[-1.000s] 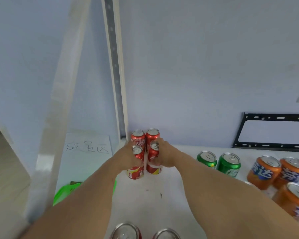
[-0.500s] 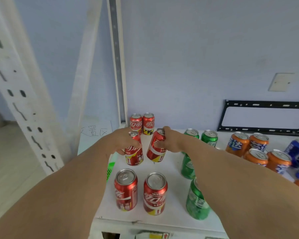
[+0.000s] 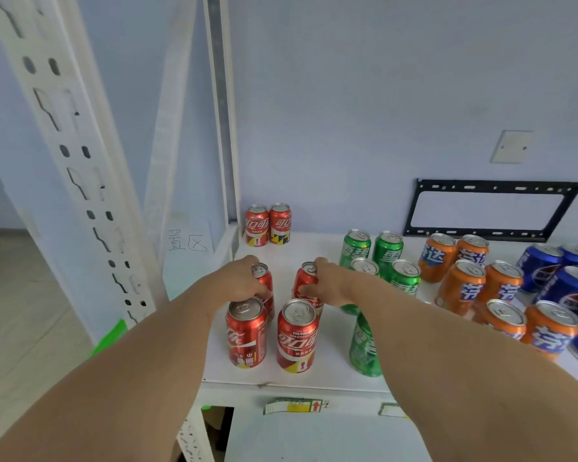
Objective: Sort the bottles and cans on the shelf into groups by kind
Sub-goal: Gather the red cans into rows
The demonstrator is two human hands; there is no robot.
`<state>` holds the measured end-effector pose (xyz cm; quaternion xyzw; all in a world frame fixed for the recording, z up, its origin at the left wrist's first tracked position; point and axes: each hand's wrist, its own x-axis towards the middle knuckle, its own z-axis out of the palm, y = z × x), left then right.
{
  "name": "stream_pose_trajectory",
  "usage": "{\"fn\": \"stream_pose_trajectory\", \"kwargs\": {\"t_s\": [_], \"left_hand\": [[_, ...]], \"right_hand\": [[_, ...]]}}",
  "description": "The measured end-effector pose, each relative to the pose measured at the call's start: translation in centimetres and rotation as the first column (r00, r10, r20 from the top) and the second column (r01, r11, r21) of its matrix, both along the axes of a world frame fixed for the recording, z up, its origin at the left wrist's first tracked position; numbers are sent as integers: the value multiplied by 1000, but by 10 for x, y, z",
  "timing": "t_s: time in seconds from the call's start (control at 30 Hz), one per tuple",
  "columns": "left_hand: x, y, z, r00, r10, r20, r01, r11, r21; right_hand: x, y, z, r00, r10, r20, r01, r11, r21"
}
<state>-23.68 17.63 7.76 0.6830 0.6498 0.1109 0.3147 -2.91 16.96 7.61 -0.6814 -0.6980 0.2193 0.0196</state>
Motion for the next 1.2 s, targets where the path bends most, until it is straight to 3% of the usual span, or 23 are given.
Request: {"fn": "stream_pose_trajectory", "kwargs": {"t_s": [0.37, 0.73, 0.9, 1.03, 1.2], "left_hand": [[-4, 4, 2, 998, -13, -56, 17, 997, 71], [-7, 14, 5, 999, -29, -29, 29, 1000, -2], [-2, 24, 20, 981, 84, 173, -75, 996, -54], [0, 55, 30, 914, 238, 330, -255, 967, 7], [14, 104, 34, 914, 249, 321, -286, 956, 73]], "right_hand": [[-17, -3, -3, 987, -60, -147, 61, 998, 1], [-34, 1, 9, 995, -41, -91, 40, 999, -12], [-33, 10, 26, 995, -14, -94, 10, 999, -45], [-23, 36, 56, 997, 0, -79, -2, 1000, -27], [-11, 89, 70, 998, 23, -50, -18, 996, 86]]}}
